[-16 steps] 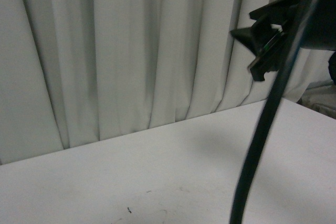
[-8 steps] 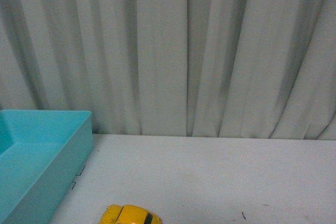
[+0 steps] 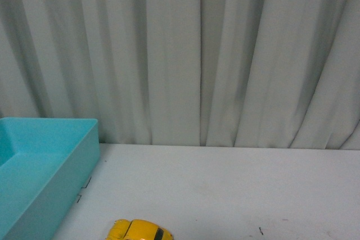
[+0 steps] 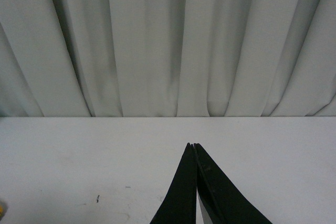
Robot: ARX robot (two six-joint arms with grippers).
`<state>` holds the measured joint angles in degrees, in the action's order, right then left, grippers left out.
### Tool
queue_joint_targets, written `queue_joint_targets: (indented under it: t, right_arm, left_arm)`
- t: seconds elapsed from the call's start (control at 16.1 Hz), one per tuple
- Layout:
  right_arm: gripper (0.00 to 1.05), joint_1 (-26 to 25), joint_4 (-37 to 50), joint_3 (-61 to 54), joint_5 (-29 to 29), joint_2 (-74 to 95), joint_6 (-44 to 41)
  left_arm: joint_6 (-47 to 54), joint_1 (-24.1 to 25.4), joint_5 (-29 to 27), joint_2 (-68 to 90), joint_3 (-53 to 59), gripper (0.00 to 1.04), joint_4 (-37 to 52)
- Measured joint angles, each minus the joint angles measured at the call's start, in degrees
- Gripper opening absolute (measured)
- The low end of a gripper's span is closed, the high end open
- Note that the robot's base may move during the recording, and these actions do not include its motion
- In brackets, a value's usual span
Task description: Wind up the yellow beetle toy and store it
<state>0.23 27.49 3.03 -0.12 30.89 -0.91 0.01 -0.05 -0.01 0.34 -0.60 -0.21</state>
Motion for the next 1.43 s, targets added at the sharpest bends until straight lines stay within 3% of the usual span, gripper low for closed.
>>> queue_joint_targets:
  t: [0.19, 0.93, 0.99, 1.06, 1.3, 1.43]
  right_arm:
    - [0.02, 0.00, -0.68, -2.45, 0.00, -3.93, 0.04]
    - [0.02, 0.02, -17.11, -2.45, 0.02, -20.59, 0.04]
    - [0.02, 0.02, -18.84, -2.43, 0.04, -21.79, 0.07]
    - [0.02, 0.02, -26.80, -2.40, -0.02, -27.10, 0.09]
    - [0.02, -0.02, -27.65, -2.40, 0.15, -30.75, 0.04]
    - [0.26, -0.02, -27.71, -2.40, 0.15, -30.75, 0.07]
  left_arm:
    - [0.00, 0.00, 0.00, 0.00, 0.00, 0.98, 0.00]
    - [0.00, 0.00, -0.02, 0.00, 0.00, 0.98, 0.00]
    - [-0.02, 0.00, -0.02, 0.00, 0.00, 0.98, 0.00]
    - [0.00, 0.00, -0.04, 0.00, 0.00, 0.98, 0.00]
    - [-0.02, 0.00, -0.04, 0.00, 0.00, 0.98, 0.00]
    - [0.00, 0.00, 0.00, 0.00, 0.00, 0.98, 0.00]
